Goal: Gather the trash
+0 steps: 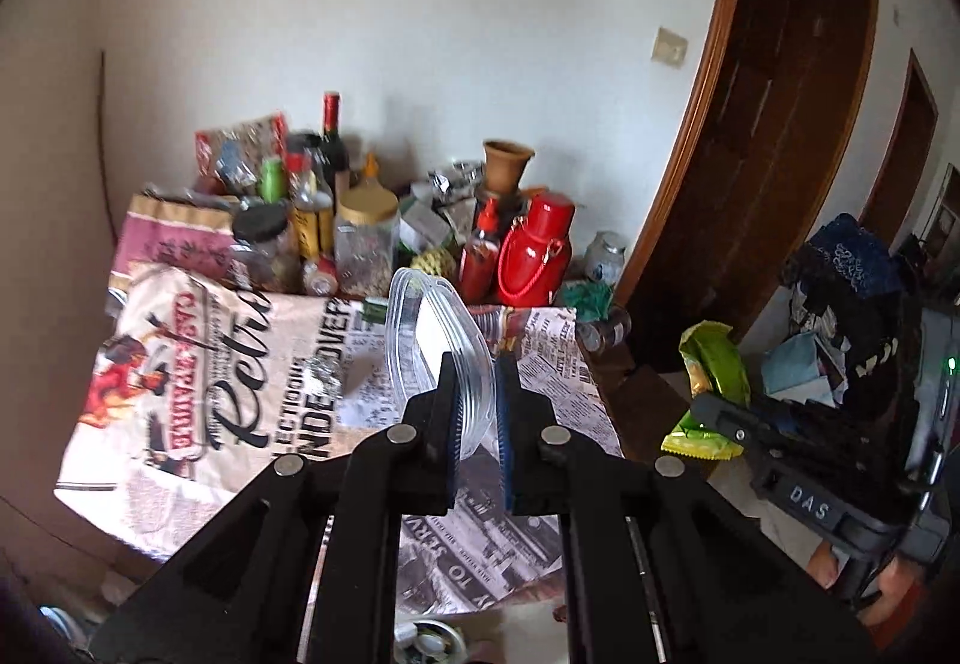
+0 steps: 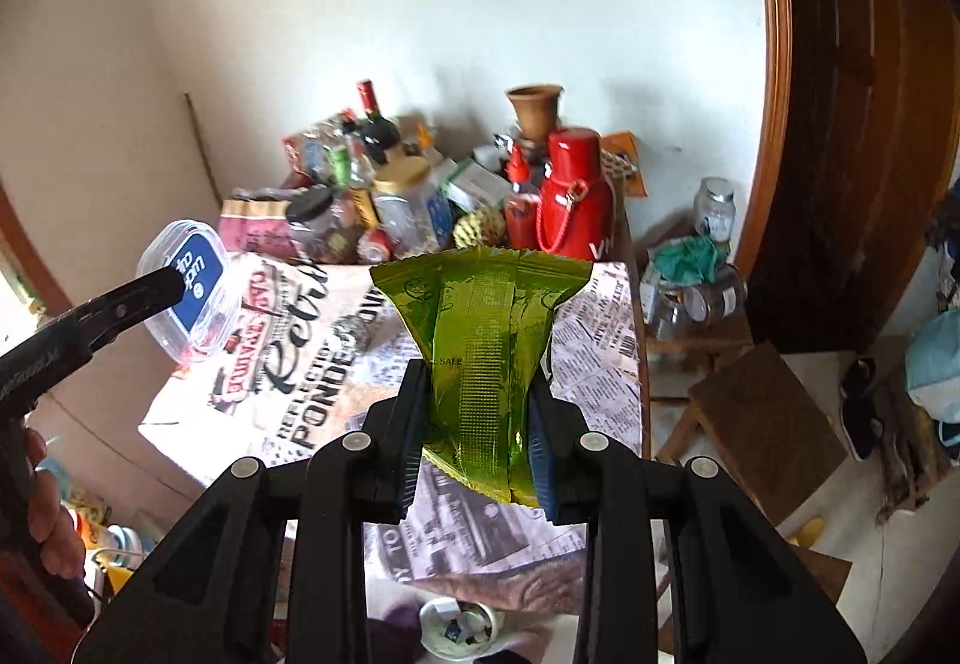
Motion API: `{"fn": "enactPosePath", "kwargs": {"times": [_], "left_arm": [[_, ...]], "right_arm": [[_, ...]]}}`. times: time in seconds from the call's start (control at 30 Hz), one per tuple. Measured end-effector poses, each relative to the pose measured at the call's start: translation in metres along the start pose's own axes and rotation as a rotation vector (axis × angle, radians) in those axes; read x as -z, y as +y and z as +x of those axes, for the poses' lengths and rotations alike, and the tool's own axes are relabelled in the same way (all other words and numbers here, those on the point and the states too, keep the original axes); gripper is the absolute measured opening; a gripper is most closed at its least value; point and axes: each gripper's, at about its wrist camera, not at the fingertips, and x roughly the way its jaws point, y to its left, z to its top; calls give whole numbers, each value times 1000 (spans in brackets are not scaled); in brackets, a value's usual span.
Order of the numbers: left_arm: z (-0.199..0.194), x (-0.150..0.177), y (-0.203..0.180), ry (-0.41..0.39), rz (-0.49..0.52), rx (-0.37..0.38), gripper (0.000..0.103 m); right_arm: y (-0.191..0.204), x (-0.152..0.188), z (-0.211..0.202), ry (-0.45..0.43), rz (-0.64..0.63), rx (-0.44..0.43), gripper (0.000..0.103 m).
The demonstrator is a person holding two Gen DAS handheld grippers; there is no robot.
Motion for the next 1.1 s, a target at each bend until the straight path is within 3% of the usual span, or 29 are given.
{"fn": "enactPosePath", "kwargs": {"times": [0.47,0.77,1.1], "left_arm": [[-102,56,32,-28,41,64,9],[-171,117,70,27,71,112,9],[-202,175,84,131,86,167,9]], "right_arm": [[74,49,-64,-80,19,20,28],[142,118,-105,-58,56,63,28],[164,175,-125,34,107,107,28]]}}
